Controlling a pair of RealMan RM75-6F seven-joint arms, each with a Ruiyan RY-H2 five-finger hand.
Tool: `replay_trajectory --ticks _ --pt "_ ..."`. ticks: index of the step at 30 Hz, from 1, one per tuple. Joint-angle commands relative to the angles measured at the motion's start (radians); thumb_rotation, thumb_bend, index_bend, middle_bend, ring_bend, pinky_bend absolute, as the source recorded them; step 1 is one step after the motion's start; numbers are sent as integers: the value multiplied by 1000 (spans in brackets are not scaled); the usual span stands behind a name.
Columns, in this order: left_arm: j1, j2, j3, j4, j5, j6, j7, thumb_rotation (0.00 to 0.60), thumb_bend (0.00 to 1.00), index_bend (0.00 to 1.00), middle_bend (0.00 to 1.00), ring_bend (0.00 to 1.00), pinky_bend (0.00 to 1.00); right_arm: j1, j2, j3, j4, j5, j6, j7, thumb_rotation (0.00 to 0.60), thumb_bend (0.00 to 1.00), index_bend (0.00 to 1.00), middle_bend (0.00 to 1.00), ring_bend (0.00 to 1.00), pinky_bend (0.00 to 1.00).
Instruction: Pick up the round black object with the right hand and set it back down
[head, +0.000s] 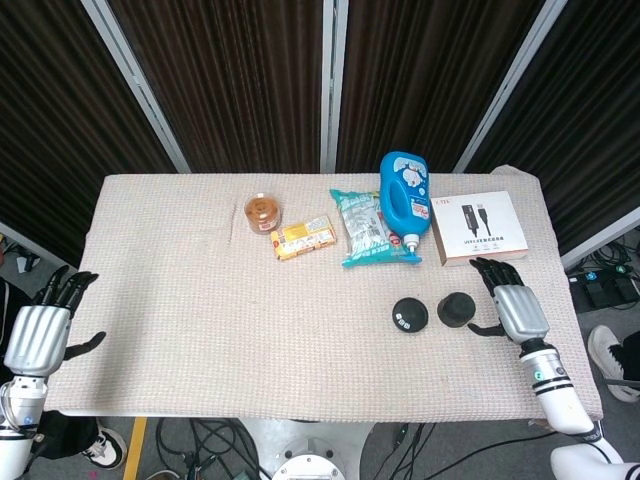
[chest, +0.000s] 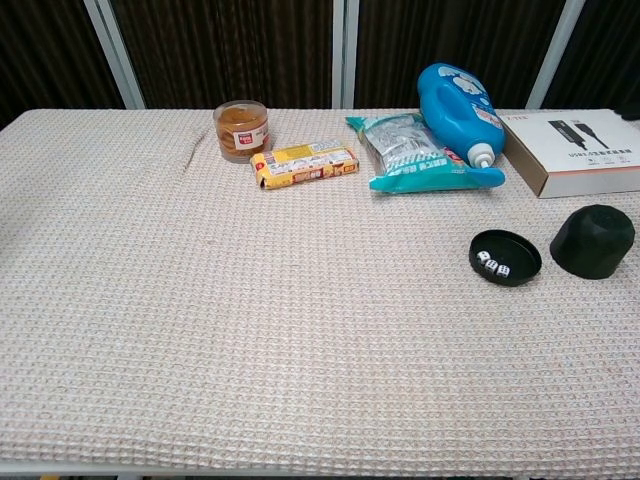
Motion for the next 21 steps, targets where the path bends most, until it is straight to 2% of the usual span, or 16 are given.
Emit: replay_trajectory --ticks 1,6,10,15,21 --pt "1 6 -2 -8 -3 2 7 600 133 169 154 62 306 -59 64 13 -60 -100 172 11 600 14 55 42 0 0" --pt "2 14 -7 -16 -4 6 15 600 133 169 154 62 306 -137 146 3 -165 -91 281 -134 600 132 55 31 0 0" --pt "1 15 -11 -19 -5 9 16 600 133 169 154 62 306 -185 159 -5 -186 -65 333 -233 600 172 49 26 0 0" --pt "2 9 -2 -15 -1 2 24 600 133 169 154 62 305 -222 149 -11 -161 -36 353 -249 600 171 49 20 0 0" --pt "6 -2 6 -11 2 3 30 600 133 169 154 62 306 -238 142 -12 -133 -53 361 -218 600 175 47 16 0 0"
